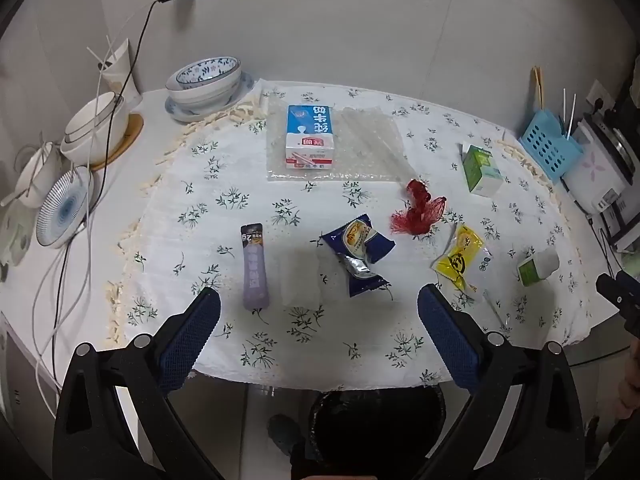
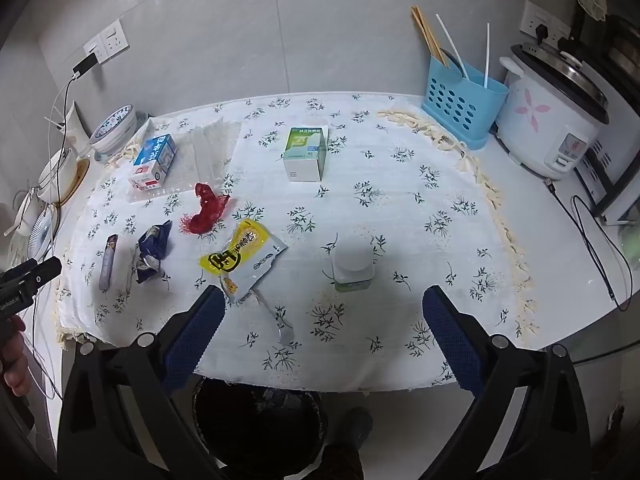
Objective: Collect trash
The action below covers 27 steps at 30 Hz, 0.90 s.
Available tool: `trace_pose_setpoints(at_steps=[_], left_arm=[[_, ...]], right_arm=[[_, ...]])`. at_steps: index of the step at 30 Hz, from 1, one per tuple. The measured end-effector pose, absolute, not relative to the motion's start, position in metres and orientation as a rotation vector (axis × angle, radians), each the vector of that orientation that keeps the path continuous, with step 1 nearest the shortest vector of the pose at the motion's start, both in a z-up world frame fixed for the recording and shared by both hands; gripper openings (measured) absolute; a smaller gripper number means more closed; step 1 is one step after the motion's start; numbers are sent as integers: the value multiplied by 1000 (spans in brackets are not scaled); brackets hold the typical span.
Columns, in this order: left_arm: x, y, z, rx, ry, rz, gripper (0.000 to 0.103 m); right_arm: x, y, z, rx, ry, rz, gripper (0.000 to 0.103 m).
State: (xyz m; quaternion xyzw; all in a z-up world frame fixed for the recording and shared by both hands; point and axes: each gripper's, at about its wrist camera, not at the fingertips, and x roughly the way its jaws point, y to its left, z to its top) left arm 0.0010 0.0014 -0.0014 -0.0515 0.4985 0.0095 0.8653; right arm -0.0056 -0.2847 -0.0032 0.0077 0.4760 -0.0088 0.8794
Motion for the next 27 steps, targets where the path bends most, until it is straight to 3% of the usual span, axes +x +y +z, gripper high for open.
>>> trace_pose_setpoints(at_steps=[27], left_arm=[[-5,-1,3,-105,1017,12,97]], right_arm=[[-5,-279,-2,-12,1001,-25,95]])
